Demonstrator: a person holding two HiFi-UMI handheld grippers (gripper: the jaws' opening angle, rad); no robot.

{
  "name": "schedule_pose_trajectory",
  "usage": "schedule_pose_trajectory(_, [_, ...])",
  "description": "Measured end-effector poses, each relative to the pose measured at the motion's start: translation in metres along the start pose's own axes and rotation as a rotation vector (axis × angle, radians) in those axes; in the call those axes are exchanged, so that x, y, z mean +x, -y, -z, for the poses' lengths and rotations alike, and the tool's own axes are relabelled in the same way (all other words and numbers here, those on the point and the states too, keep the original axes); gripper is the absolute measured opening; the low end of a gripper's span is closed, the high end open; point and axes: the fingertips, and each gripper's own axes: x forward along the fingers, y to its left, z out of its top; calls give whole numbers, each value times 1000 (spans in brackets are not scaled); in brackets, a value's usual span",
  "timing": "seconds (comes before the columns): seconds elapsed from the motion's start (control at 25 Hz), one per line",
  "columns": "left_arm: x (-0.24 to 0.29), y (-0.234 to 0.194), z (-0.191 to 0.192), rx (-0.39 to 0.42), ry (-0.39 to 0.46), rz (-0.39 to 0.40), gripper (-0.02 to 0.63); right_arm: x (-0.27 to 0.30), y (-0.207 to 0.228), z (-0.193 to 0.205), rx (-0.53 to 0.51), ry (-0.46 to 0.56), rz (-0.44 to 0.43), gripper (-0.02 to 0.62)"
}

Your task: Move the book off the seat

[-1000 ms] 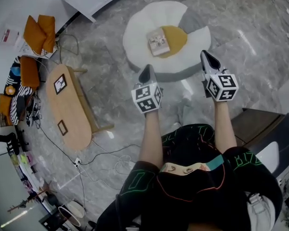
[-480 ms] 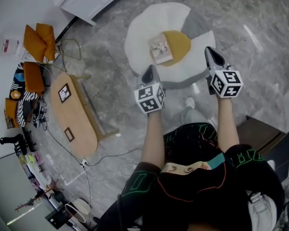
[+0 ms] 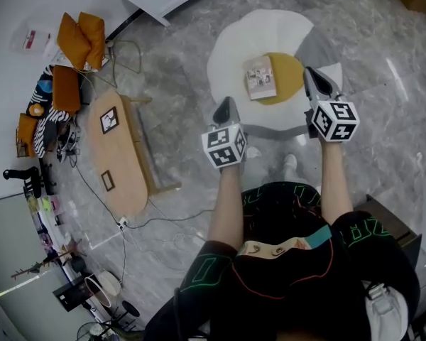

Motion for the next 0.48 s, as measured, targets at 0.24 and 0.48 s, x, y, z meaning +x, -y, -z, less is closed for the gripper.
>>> schedule_pose_trajectory(0.24, [15, -23, 43, -28, -64, 17, 11, 20, -16, 42, -15, -65, 5, 3])
schedule_pose_trajectory(0.48, [63, -8, 55, -60, -122, 111, 11, 30, 15, 48, -16, -120, 101, 3])
